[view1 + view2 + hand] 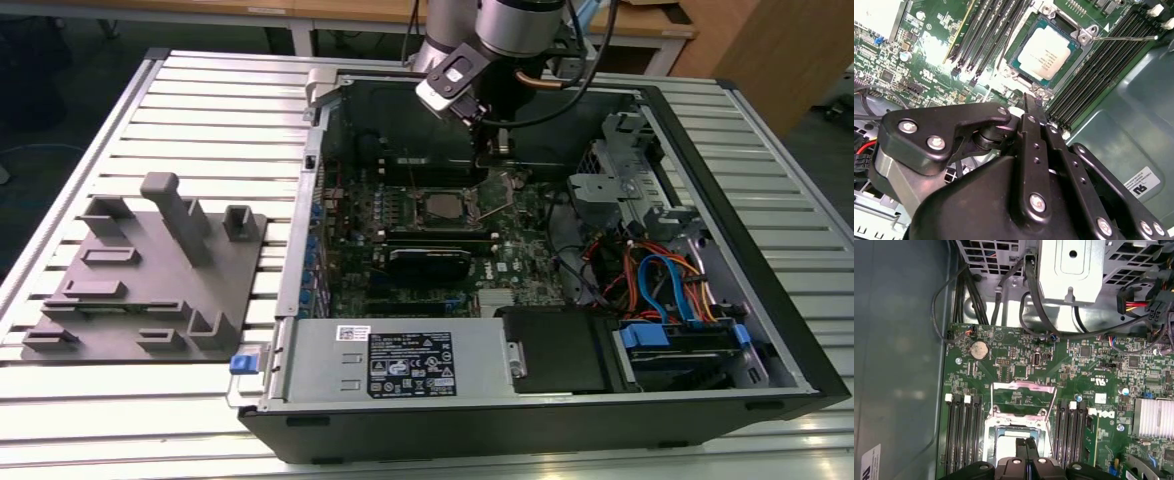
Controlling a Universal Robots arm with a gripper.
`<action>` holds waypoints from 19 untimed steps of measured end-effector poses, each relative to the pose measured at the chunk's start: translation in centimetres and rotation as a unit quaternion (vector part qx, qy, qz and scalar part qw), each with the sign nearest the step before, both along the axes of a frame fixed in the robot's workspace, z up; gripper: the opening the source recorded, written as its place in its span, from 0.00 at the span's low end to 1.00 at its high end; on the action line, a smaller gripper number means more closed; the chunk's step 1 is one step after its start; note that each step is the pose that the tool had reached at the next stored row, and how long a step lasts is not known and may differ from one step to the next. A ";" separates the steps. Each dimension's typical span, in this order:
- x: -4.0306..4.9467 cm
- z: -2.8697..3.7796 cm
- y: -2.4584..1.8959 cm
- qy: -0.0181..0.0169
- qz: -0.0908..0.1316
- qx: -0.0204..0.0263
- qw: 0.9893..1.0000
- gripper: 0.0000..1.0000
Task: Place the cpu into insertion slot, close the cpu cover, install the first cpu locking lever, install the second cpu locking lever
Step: 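Close the cpu cover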
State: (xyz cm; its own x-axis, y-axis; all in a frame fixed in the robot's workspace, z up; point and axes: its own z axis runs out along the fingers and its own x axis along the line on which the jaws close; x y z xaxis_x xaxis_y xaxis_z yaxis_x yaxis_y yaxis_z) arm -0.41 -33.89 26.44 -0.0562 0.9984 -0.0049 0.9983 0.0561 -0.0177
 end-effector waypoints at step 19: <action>3.35 -0.40 0.00 0.000 0.000 0.000 1.000 0.10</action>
State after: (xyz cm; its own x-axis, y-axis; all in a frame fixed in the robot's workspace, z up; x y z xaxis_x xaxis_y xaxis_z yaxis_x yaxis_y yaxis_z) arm 2.94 -33.89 26.04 -0.0562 0.9984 -0.0048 0.9983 0.0561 -0.0176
